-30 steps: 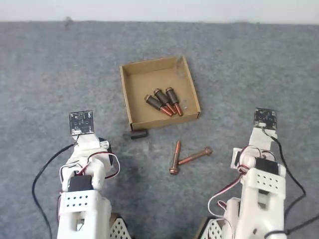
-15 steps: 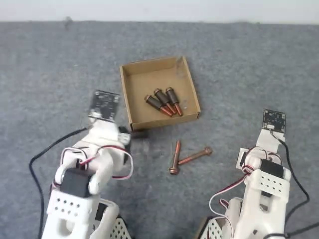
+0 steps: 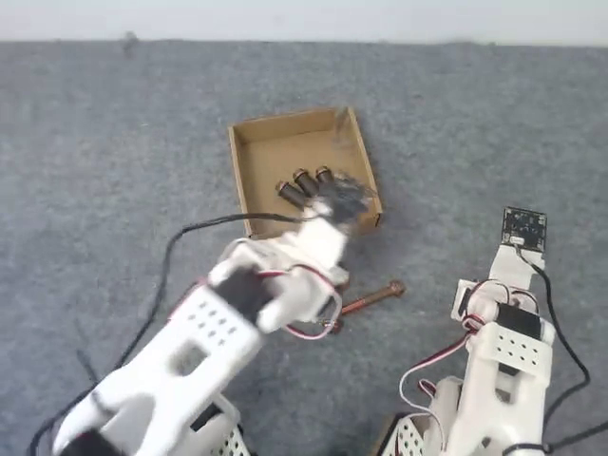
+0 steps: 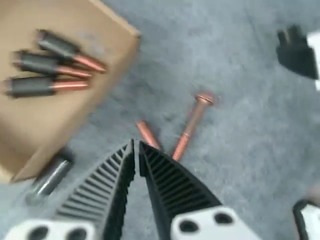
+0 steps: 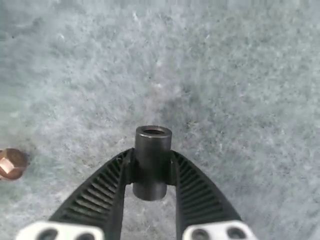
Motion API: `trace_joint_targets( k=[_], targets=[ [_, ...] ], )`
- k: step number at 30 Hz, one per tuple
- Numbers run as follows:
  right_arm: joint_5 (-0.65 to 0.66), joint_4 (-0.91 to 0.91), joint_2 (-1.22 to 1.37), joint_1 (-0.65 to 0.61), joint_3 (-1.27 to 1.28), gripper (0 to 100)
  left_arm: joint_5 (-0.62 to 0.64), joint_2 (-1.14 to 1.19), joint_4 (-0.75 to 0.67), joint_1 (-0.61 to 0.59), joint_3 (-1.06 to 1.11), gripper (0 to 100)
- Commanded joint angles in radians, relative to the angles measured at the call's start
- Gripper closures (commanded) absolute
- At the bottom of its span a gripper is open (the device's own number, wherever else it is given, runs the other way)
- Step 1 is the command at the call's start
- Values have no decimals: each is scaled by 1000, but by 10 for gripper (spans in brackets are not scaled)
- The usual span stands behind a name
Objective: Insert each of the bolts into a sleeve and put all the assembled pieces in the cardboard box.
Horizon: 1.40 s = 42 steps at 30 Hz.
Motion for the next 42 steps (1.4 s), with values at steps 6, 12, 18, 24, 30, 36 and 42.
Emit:
trace_joint_targets(
  k=[6,12,18,24,30,36,42],
  targets=[
    [23,-27,2,81,-17,986,-203,203,-287,66,62,987],
    [25,-51,4,81,-14,986,-199,212,-345,68,96,905],
    [25,-51,4,81,-14,986,-203,215,-347,72,93,871],
    [25,-53,4,81,-17,986,-203,400,-331,100,-28,870],
    [25,-53,2,81,-18,986,-203,638,-236,106,-252,870],
    [25,-53,2,82,-18,986,-203,740,-173,173,-361,869],
    [25,-53,1,82,-18,986,-203,816,-172,180,-429,867]
  ],
)
